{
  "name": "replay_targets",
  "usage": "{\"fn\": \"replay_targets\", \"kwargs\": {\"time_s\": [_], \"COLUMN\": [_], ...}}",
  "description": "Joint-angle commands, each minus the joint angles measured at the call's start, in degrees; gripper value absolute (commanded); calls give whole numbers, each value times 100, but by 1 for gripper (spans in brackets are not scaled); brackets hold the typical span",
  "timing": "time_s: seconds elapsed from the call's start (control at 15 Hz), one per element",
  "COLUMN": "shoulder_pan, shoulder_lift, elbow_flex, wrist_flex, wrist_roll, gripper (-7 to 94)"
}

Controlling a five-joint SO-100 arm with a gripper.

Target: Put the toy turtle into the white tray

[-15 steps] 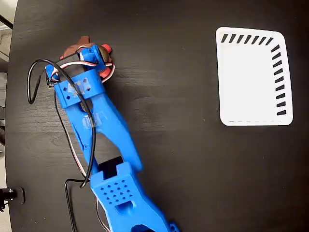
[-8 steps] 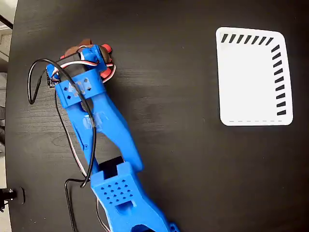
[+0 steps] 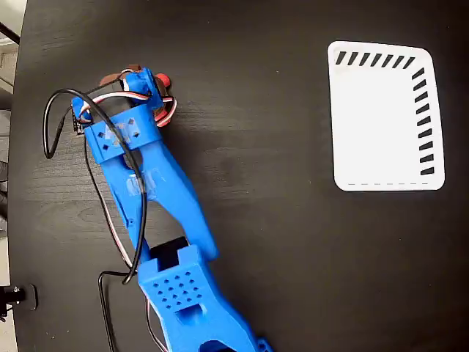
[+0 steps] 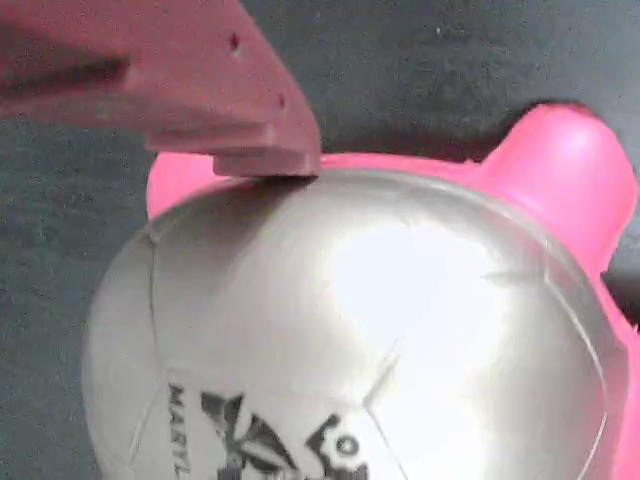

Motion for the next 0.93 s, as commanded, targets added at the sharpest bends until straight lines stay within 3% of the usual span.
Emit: {"fn": "replay_targets", "kwargs": {"time_s": [0.0,0.2,0.4,0.87], "shoulder_pan": [-132,-141,-149,-149], "shoulder_lift": [299,290,299,1063], "elbow_flex": [-290,-299,-264,457], "wrist_flex": [70,79,35,-220], "wrist_roll": [-18,-18,70,281], "gripper": [37,26,-1,-2]}}
